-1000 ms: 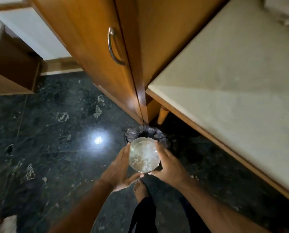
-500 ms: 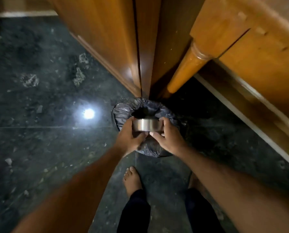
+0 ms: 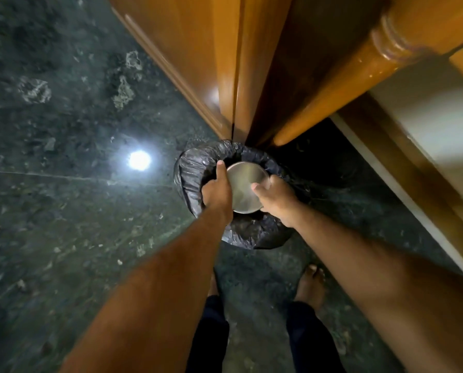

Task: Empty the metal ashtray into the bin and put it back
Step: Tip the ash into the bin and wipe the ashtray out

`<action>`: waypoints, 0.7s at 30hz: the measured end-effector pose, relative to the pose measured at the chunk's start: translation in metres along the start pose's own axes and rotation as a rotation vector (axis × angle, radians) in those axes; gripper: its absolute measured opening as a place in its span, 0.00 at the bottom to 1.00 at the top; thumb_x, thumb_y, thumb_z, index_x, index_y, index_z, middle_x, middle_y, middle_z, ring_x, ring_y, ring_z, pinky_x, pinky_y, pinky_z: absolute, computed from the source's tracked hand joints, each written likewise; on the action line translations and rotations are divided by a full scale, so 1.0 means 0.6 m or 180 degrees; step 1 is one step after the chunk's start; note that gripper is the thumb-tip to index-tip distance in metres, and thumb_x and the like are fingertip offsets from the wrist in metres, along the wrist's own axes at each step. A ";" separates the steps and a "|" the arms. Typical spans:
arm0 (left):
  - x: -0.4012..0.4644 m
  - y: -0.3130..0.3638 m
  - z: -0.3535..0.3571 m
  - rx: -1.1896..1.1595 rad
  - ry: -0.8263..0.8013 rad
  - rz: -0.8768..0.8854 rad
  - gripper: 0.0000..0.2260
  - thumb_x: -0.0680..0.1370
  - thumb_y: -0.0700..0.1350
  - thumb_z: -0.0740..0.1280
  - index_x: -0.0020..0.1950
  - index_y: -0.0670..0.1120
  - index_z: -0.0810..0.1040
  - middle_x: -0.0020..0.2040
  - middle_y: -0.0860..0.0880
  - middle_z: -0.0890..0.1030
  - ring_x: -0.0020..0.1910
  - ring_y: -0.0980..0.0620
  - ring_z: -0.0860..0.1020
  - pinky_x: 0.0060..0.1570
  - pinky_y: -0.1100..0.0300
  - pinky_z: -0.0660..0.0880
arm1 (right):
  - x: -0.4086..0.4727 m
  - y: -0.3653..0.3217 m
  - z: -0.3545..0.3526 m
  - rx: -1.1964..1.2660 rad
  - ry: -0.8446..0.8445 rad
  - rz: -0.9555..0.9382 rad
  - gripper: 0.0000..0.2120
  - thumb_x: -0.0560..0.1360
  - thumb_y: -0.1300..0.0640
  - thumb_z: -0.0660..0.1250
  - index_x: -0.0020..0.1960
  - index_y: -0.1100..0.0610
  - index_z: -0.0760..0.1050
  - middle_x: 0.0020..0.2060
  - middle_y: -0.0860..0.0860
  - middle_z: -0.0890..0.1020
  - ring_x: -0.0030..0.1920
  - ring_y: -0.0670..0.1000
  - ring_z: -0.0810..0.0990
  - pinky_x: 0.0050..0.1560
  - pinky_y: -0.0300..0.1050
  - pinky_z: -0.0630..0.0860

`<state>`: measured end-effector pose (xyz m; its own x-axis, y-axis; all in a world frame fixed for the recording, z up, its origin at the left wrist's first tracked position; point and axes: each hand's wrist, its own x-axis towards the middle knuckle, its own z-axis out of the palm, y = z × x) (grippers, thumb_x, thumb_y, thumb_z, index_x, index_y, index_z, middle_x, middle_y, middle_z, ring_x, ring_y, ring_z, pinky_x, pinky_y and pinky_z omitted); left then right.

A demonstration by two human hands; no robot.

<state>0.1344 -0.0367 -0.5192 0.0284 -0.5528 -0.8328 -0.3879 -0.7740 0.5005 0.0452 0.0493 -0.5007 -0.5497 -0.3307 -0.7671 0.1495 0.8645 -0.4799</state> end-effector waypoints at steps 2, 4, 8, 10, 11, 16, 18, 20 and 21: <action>-0.004 -0.003 0.001 -0.0316 0.0230 -0.0141 0.27 0.66 0.69 0.64 0.38 0.44 0.71 0.40 0.48 0.79 0.40 0.46 0.79 0.50 0.46 0.80 | -0.024 -0.002 -0.004 -0.0520 0.0242 -0.0317 0.14 0.80 0.51 0.66 0.58 0.61 0.74 0.54 0.60 0.82 0.52 0.60 0.81 0.46 0.46 0.73; -0.010 -0.003 0.002 -0.0539 0.0310 -0.0211 0.22 0.66 0.66 0.65 0.35 0.47 0.69 0.38 0.49 0.77 0.37 0.48 0.78 0.43 0.48 0.81 | -0.054 0.003 -0.003 -0.0952 0.0534 -0.0681 0.15 0.80 0.52 0.65 0.59 0.63 0.74 0.55 0.62 0.82 0.56 0.62 0.80 0.47 0.47 0.71; -0.012 -0.007 0.000 -0.0575 0.0308 -0.0306 0.18 0.68 0.62 0.66 0.36 0.48 0.71 0.38 0.46 0.79 0.36 0.46 0.79 0.34 0.55 0.76 | -0.112 0.029 0.008 -0.1509 0.1092 -0.2224 0.27 0.83 0.52 0.57 0.74 0.70 0.62 0.74 0.68 0.66 0.76 0.66 0.63 0.76 0.62 0.61; -0.009 -0.010 -0.002 -0.0560 0.0301 -0.0280 0.16 0.70 0.60 0.66 0.36 0.48 0.71 0.36 0.47 0.79 0.35 0.48 0.79 0.31 0.59 0.73 | -0.114 0.032 0.006 -0.1828 0.1269 -0.3228 0.32 0.83 0.49 0.55 0.76 0.72 0.55 0.77 0.70 0.57 0.79 0.68 0.53 0.78 0.65 0.51; -0.007 -0.010 -0.002 -0.0489 0.0283 -0.0274 0.16 0.71 0.60 0.66 0.36 0.48 0.71 0.36 0.48 0.79 0.34 0.50 0.79 0.30 0.60 0.71 | -0.109 0.034 0.005 -0.1959 0.1303 -0.3558 0.35 0.83 0.46 0.55 0.77 0.71 0.52 0.77 0.70 0.54 0.79 0.68 0.49 0.79 0.66 0.48; -0.010 0.004 0.006 -0.0330 -0.0016 -0.0274 0.21 0.71 0.60 0.67 0.49 0.42 0.78 0.44 0.42 0.83 0.43 0.42 0.83 0.47 0.45 0.83 | -0.083 0.064 -0.002 -0.3473 0.0319 -0.3106 0.49 0.78 0.28 0.47 0.79 0.69 0.46 0.79 0.68 0.46 0.80 0.66 0.42 0.77 0.66 0.51; -0.005 0.002 0.002 -0.0342 0.0016 -0.0269 0.17 0.71 0.59 0.68 0.42 0.45 0.76 0.42 0.43 0.82 0.42 0.42 0.83 0.48 0.45 0.83 | -0.081 0.063 -0.002 -0.3360 0.0335 -0.3288 0.51 0.77 0.27 0.47 0.78 0.70 0.48 0.79 0.68 0.47 0.80 0.65 0.43 0.78 0.65 0.50; -0.005 0.006 0.001 -0.0483 0.0067 -0.0315 0.16 0.71 0.59 0.69 0.39 0.47 0.74 0.41 0.45 0.82 0.41 0.45 0.83 0.45 0.50 0.82 | -0.078 0.059 -0.004 -0.2981 0.0659 -0.3682 0.51 0.77 0.27 0.49 0.78 0.70 0.47 0.79 0.68 0.47 0.80 0.65 0.43 0.79 0.64 0.47; -0.007 0.009 0.003 -0.0520 0.0088 -0.0320 0.15 0.72 0.58 0.69 0.39 0.47 0.74 0.40 0.45 0.82 0.40 0.46 0.83 0.43 0.53 0.81 | -0.078 0.059 -0.005 -0.2989 0.0669 -0.3699 0.52 0.77 0.26 0.48 0.79 0.70 0.47 0.79 0.67 0.46 0.80 0.65 0.43 0.79 0.63 0.45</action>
<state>0.1307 -0.0378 -0.5135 0.0856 -0.4767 -0.8749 -0.2271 -0.8643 0.4487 0.0736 0.0963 -0.4805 -0.1056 -0.9931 -0.0506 -0.9592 0.1152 -0.2583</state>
